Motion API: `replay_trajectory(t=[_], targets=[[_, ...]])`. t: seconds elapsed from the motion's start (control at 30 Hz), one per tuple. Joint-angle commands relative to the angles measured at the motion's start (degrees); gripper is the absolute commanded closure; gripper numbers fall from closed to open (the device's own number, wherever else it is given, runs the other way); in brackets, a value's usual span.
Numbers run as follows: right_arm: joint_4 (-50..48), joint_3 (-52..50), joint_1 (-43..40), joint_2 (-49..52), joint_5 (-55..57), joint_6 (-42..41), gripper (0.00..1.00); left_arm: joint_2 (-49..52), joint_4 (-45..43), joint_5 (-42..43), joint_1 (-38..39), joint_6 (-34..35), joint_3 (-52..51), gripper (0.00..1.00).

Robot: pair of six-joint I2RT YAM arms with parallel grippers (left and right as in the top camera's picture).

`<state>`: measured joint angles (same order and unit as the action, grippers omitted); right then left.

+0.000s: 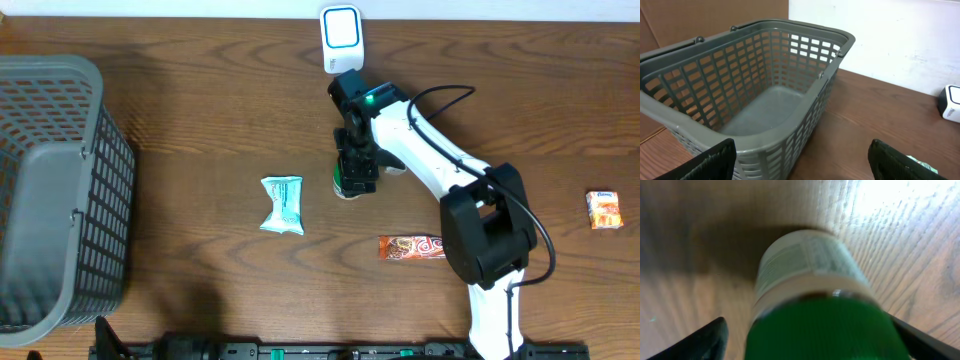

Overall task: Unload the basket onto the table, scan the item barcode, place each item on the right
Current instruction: 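Grasp the green-capped bottle with the right gripper and lift it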

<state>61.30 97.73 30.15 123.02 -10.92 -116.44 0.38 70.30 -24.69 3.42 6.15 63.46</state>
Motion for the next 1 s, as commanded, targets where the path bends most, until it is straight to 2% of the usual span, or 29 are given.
replay_trajectory(t=[0.0, 0.07, 0.17, 0.3, 0.47, 0.73, 0.77, 0.8, 0.83, 0.87, 0.9, 0.97], targets=[[1.64, 0.33, 0.26, 0.85, 0.17, 0.44, 0.19, 0.11, -0.02, 0.09, -0.22, 0.11, 0.13, 0.16], [1.77, 0.35, 0.24, 0.61, 0.68, 3.61, 0.23, 0.11, -0.02, 0.09, -0.22, 0.13, 0.13, 0.16], [1.97, 0.37, -0.42, 0.61, 0.74, 13.11, 0.38, 0.11, -0.02, 0.09, -0.22, 0.11, 0.13, 0.16], [6.12, 0.37, -1.51, 0.61, 0.79, 27.15, 0.5, 0.11, -0.02, 0.09, -0.22, 0.11, 0.13, 0.15], [8.7, 0.44, -3.41, 0.61, 1.64, 47.32, 0.53, 0.11, -0.02, 0.09, -0.22, 0.13, 0.13, 0.15], [5.14, 0.92, -6.95, 0.61, 1.66, 97.09, 0.5, 0.11, -0.02, 0.09, -0.22, 0.13, 0.13, 0.15], [5.03, 0.92, -7.17, 0.61, 1.66, 103.21, 0.48, 0.11, -0.02, 0.09, -0.22, 0.13, 0.13, 0.15], [5.2, 0.92, -7.23, 0.61, 1.68, 109.48, 0.42, 0.11, -0.02, 0.09, -0.22, 0.13, 0.13, 0.16], [5.64, 0.92, -7.23, 0.61, 1.68, 114.4, 0.3, 0.11, -0.02, 0.09, -0.22, 0.13, 0.13, 0.16], [6.6, 1.09, -7.23, 0.55, 1.68, 118.31, 0.13, 0.11, 0.0, 0.09, -0.24, 0.13, 0.13, 0.16], [7.56, 1.46, -7.21, 0.5, 1.68, 119.51, 0.01, 0.11, 0.0, 0.09, -0.24, 0.13, 0.13, 0.16], [9.9, 2.78, -7.17, 0.5, 2.21, 119.75, 0.01, 0.11, 0.02, 0.09, -0.24, 0.13, 0.13, 0.16]])
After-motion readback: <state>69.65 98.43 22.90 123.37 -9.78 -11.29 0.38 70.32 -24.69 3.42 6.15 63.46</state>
